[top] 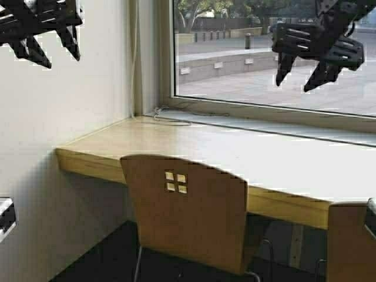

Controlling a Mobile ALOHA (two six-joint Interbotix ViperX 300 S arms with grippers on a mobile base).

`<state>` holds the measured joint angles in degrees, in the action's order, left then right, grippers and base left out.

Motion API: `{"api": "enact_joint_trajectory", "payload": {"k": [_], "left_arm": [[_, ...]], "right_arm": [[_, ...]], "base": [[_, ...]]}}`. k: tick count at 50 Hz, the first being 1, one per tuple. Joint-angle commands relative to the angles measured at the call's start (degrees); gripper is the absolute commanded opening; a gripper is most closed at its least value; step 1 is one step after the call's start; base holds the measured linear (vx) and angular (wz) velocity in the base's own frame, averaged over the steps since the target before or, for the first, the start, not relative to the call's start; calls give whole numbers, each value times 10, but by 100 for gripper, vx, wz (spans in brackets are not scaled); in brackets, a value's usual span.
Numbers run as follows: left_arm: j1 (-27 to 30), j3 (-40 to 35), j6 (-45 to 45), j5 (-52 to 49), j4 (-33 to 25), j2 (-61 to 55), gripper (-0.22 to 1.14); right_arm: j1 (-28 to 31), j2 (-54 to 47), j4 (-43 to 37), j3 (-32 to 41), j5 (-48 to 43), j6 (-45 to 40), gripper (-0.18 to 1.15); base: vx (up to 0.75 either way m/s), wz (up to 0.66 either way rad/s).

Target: Push the chairs under the table

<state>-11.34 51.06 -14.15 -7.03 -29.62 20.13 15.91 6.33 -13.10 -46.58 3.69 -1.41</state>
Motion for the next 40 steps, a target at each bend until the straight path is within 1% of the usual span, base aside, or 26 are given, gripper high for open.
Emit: {"api": "enact_joint_trajectory", "payload": {"k": [1, 14, 20, 40], "left_arm": [[0, -7, 1, 4, 3, -1, 88], [-1, 0, 10, 40, -5, -7, 88], [-1, -2, 12, 40, -5, -5, 88], [-1, 3, 6, 50, 1, -13, 88]], "right_arm": [[1, 11, 0, 11, 1, 0, 90], [-4, 5, 6, 43, 1, 1, 90], [-4, 4, 7, 54, -2, 1, 90], [-4, 3, 9, 48, 3, 2, 89]], "base": [[-28, 13], [-32, 2], [-41, -6], [-38, 7]]}}
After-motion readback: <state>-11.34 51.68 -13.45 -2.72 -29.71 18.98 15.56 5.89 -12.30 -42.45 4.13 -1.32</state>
